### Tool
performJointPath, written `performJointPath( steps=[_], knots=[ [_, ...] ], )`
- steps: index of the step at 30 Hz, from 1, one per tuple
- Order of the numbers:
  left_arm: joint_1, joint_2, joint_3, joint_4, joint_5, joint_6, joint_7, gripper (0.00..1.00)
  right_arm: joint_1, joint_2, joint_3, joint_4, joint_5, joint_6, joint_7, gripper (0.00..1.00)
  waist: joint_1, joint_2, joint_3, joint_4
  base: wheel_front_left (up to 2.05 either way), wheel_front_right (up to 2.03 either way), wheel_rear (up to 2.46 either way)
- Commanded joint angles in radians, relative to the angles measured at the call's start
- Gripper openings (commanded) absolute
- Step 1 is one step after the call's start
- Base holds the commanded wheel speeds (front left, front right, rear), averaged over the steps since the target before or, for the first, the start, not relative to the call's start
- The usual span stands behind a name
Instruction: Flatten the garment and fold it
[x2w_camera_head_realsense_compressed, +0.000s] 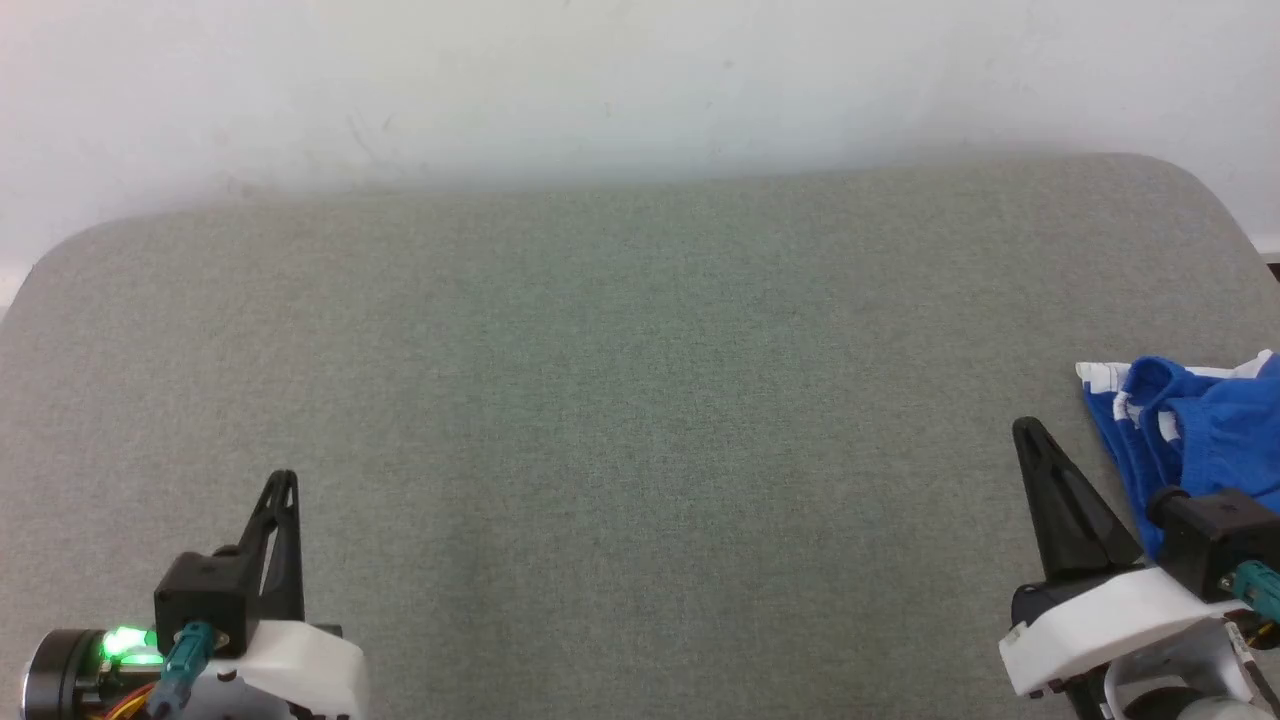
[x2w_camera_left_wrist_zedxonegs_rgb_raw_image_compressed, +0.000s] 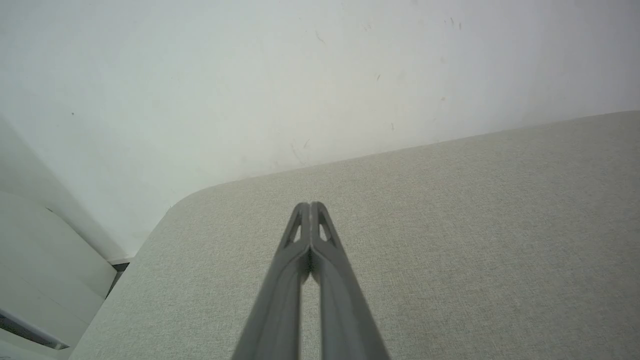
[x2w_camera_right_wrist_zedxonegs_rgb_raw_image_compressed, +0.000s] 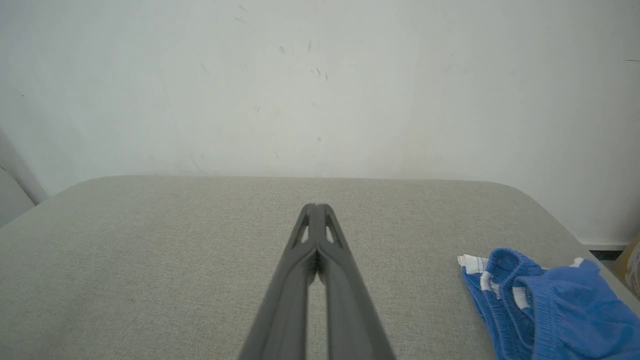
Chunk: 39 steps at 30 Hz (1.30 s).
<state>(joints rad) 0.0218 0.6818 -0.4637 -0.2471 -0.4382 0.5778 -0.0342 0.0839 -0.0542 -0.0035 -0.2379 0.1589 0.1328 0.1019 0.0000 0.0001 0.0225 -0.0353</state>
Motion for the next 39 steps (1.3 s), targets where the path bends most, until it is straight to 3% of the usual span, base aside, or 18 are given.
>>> performJointPath(
  steps=[1,39],
  knots=[
    [-0.001,-0.017,0.015,0.009,0.015,-0.014,0.002,0.0,-0.006,0.0,0.0,0.008,-0.008,0.0,-0.007,0.0,0.0,-0.0001,0.0,0.001,0.0,0.0,0.0],
    [-0.008,-0.213,0.158,0.085,0.15,-0.194,0.012,0.0,-0.031,0.002,0.001,0.081,-0.056,-0.001,-0.037,0.0,0.0,-0.0001,-0.007,0.012,0.0,0.0,0.0]
  ],
)
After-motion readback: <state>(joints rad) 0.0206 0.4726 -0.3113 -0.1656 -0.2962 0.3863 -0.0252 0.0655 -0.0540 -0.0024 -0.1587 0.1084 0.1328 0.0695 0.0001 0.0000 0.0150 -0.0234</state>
